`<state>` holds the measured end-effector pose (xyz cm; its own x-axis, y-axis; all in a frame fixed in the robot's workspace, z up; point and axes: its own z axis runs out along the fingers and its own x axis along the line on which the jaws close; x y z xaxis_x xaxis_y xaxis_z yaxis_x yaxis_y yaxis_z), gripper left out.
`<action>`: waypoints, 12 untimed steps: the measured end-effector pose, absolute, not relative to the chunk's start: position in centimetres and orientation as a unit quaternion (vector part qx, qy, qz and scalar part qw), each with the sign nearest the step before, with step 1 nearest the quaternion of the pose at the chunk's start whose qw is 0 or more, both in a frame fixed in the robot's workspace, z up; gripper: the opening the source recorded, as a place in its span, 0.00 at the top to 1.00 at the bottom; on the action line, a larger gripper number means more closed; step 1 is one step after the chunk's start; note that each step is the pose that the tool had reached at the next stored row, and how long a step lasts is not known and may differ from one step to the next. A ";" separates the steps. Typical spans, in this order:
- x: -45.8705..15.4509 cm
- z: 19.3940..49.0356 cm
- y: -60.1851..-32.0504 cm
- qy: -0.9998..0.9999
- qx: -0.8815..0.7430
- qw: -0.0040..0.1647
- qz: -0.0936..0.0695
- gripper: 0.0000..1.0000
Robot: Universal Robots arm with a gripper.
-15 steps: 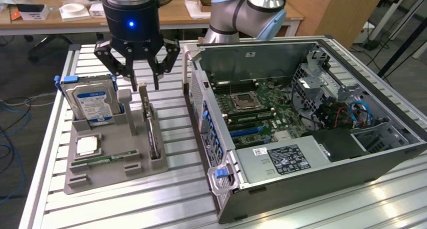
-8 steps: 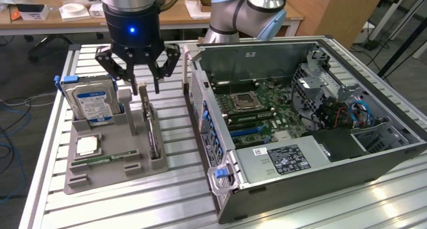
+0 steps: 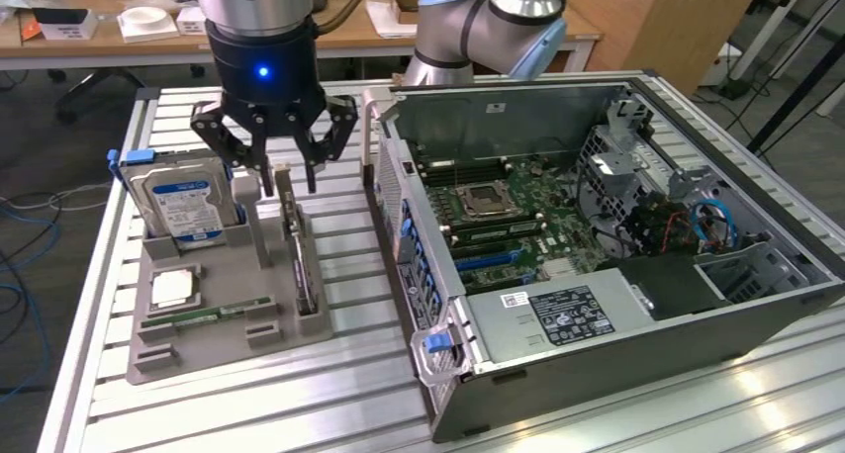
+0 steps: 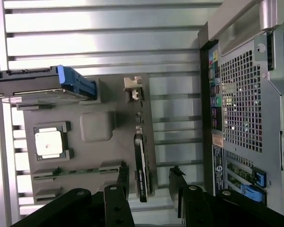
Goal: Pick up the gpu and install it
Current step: 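Pick up the gpu and move the gpu toward the slot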
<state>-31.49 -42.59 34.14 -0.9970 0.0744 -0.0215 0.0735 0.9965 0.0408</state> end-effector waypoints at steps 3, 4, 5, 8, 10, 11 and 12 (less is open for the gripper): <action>-31.5 33.9 -42.7 0.999 0.037 0.011 0.020 0.53; -31.5 33.8 -42.8 0.999 0.037 0.011 0.020 0.53; -31.5 33.7 -42.8 0.999 0.037 0.012 0.020 0.53; -31.5 33.5 -43.0 0.999 0.037 0.012 0.020 0.53; -31.5 33.3 -43.1 0.999 0.037 0.011 0.020 0.53; -31.5 33.2 -43.2 0.999 0.037 0.012 0.020 0.53; -31.5 33.1 -43.2 0.999 0.037 0.012 0.020 0.53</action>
<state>-31.49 -43.21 33.11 -0.9970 0.0743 -0.0216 0.0733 0.9965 0.0409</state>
